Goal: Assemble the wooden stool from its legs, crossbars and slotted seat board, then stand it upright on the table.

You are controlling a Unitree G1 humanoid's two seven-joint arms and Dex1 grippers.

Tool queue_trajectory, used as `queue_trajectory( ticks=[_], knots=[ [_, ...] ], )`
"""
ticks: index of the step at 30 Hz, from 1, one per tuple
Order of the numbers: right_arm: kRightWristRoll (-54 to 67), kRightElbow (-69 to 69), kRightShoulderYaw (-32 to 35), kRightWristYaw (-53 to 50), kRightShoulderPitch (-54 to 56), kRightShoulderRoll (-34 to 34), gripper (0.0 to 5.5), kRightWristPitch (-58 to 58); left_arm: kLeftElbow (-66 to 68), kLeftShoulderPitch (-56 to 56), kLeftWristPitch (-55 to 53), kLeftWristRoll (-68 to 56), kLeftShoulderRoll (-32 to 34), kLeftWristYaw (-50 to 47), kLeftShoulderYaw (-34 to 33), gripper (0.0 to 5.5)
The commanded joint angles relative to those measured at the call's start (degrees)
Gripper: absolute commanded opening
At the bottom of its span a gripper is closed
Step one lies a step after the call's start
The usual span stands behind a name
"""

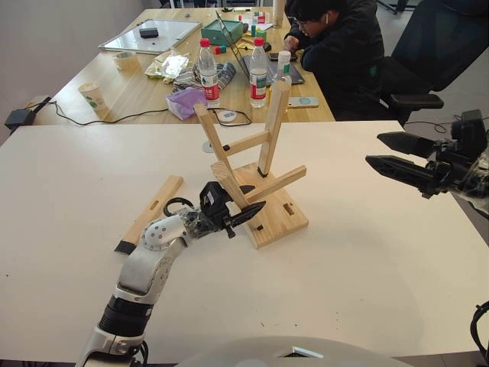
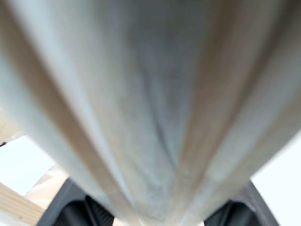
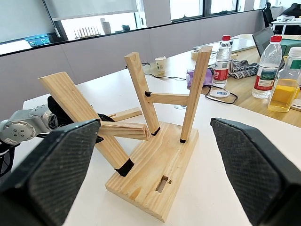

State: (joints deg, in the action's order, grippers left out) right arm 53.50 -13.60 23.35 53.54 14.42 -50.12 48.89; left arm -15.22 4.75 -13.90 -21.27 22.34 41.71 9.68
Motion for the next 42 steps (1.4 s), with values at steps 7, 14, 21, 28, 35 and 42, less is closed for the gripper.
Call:
queue_trajectory(
  ticks=[7, 14, 21, 28, 35, 42],
  knots=[
    [0.08, -0.85, -0.15, -0.05, 0.35, -0.01, 4.33, -0.47, 0.60, 0.45, -3.80, 5.46, 2.77, -0.76, 3.24, 2.03],
    [0.44, -1.38, 0.13, -0.54, 0.02, 0.29, 4.33, -0.24, -1.06, 4.74, -14.66, 5.60, 5.44, 0.37, 7.51, 2.03],
    [0.84, -1.74, 0.23, -1.02, 0.02, 0.40, 4.33, 0.09, 1.26, 6.58, -20.07, 5.71, 4.64, -1.70, 8.98, 2.03],
    [1.39, -1.99, -0.09, -1.89, 0.60, 0.57, 4.33, 0.20, 5.68, 7.06, -20.68, 6.14, 1.84, -3.83, 10.29, 2.03],
    [2.63, -3.64, -0.93, -5.27, 4.35, 2.71, 4.33, -0.44, 7.14, 5.72, -20.05, 6.51, 1.66, -3.41, 11.23, 2.03],
    [10.27, -12.28, -4.90, -22.04, 17.67, 12.38, 4.33, 0.72, 6.70, 3.73, -18.67, 6.08, 1.94, -3.24, 10.71, 2.03]
  ],
)
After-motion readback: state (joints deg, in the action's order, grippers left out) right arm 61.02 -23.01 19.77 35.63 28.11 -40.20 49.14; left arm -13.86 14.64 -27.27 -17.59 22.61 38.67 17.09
